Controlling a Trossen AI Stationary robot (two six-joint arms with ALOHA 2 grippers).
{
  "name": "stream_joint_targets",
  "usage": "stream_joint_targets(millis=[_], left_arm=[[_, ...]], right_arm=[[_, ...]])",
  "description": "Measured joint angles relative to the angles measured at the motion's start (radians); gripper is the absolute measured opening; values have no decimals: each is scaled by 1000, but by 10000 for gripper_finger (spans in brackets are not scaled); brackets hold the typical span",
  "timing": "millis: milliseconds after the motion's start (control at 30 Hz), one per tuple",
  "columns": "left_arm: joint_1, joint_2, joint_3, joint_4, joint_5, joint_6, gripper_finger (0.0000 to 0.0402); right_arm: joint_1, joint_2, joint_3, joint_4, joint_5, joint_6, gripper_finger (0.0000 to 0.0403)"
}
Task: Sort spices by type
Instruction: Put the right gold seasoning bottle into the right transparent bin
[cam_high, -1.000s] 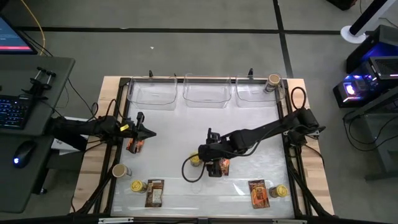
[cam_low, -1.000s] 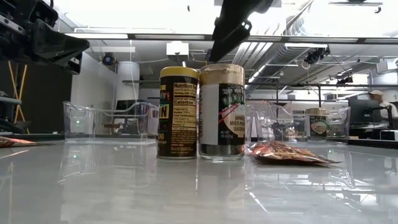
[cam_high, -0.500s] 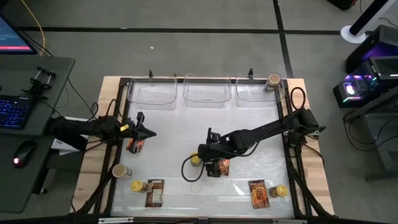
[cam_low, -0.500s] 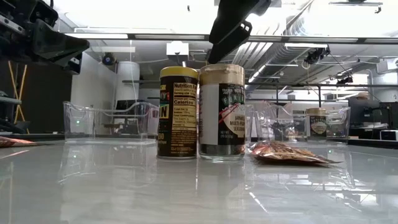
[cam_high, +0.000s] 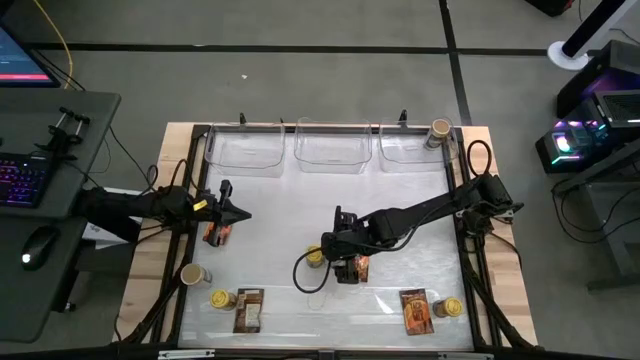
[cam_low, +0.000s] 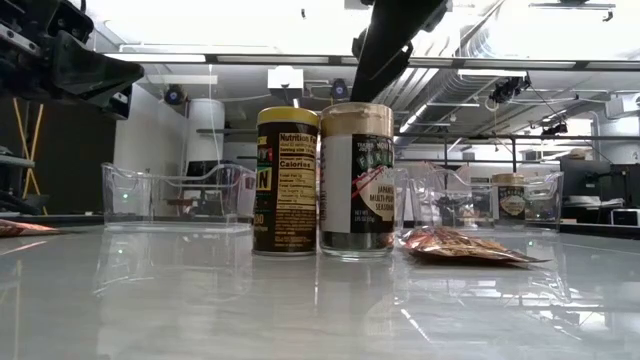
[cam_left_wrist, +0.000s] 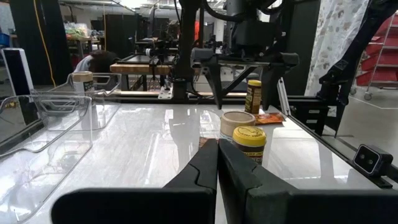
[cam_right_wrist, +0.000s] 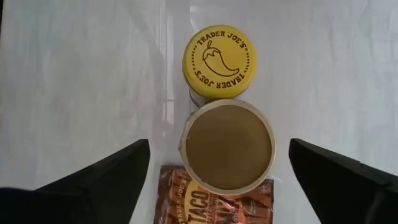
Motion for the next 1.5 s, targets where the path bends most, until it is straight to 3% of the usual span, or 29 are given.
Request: stream_joint_targets(millis=[233,433,700,1200,1500], left_arm=[[0,0,0,0,0,0,1],[0,0,0,0,0,0,1],[0,0,0,0,0,0,1],[0,0,0,0,0,0,1],[0,0,0,0,0,0,1]], right_arm=[[0,0,0,27,0,170,365],[-5,0,0,41,59,185,365],[-7,29,0,31,-13,109,365],[-9,80,-1,35,11,25,363],[-9,87,-1,34,25,48,302]])
